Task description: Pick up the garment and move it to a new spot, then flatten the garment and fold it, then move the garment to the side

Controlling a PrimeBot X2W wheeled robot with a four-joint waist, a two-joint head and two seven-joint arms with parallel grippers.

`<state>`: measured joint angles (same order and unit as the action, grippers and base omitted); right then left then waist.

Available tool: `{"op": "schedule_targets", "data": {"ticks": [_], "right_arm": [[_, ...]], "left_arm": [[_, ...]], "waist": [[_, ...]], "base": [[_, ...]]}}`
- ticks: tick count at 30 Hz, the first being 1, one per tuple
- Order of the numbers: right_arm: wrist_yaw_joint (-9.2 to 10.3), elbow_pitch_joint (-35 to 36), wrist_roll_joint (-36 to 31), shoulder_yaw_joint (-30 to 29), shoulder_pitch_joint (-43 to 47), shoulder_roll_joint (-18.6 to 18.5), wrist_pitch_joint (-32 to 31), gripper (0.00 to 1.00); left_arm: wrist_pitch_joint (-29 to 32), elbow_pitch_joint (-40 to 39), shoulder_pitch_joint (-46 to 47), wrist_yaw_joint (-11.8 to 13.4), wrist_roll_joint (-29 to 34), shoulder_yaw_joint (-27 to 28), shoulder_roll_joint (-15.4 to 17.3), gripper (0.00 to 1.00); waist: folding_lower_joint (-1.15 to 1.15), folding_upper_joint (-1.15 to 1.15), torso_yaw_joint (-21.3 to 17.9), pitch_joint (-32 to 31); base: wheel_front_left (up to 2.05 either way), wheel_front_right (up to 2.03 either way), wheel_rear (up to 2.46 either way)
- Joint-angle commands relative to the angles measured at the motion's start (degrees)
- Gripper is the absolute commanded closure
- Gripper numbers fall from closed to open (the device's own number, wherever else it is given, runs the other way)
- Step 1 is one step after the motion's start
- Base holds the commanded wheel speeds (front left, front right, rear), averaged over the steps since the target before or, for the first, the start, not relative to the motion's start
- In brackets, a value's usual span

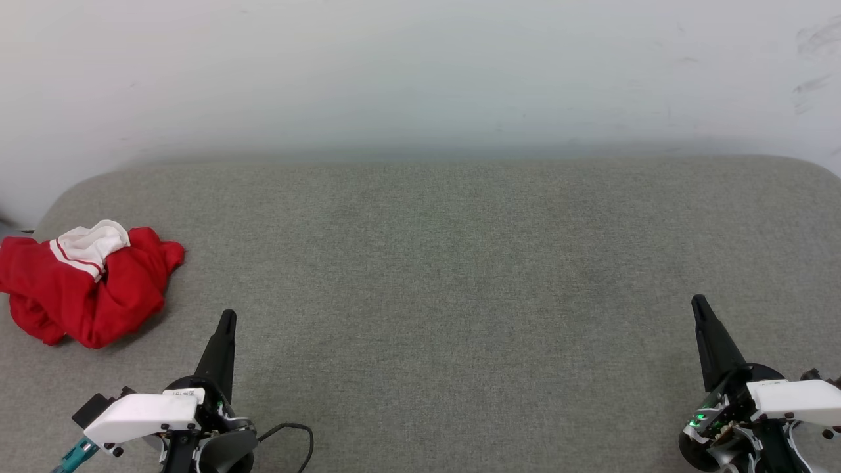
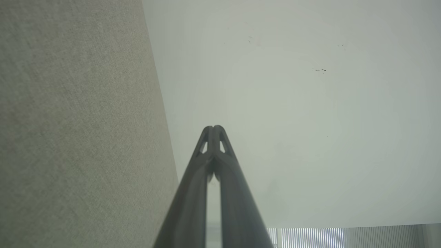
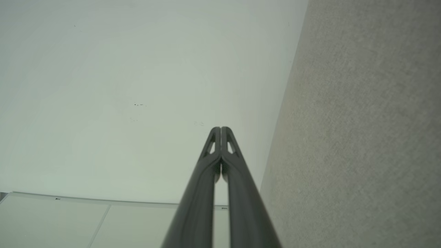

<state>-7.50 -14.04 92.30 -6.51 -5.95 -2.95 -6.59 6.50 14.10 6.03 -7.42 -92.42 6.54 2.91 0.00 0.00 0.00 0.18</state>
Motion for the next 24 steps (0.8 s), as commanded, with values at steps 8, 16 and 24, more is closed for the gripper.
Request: {"op": "schedule_targets", "data": {"ticks": [8, 16, 24], "right_arm": [[0.02, 0.0, 0.2, 0.0, -0.6, 0.1, -0.1, 1.0], [0.02, 0.0, 0.2, 0.0, -0.6, 0.1, -0.1, 1.0], [0.02, 0.0, 0.2, 0.0, -0.6, 0.1, -0.1, 1.0]], "left_arm": [[0.2, -0.1, 0.5, -0.2, 0.0, 0.1, -0.1, 1.0], [0.2, -0.1, 0.5, -0.2, 0.0, 0.1, -0.1, 1.0], [0.2, -0.1, 0.5, -0.2, 0.0, 0.1, -0.1, 1.0]], "waist": [[0.0, 0.0, 0.0, 0.0], [0.0, 0.0, 0.0, 0.0], [0.0, 0.0, 0.0, 0.0]], "base": [[0.0, 0.0, 0.0], [0.0, 0.0, 0.0], [0.0, 0.0, 0.0]]}}
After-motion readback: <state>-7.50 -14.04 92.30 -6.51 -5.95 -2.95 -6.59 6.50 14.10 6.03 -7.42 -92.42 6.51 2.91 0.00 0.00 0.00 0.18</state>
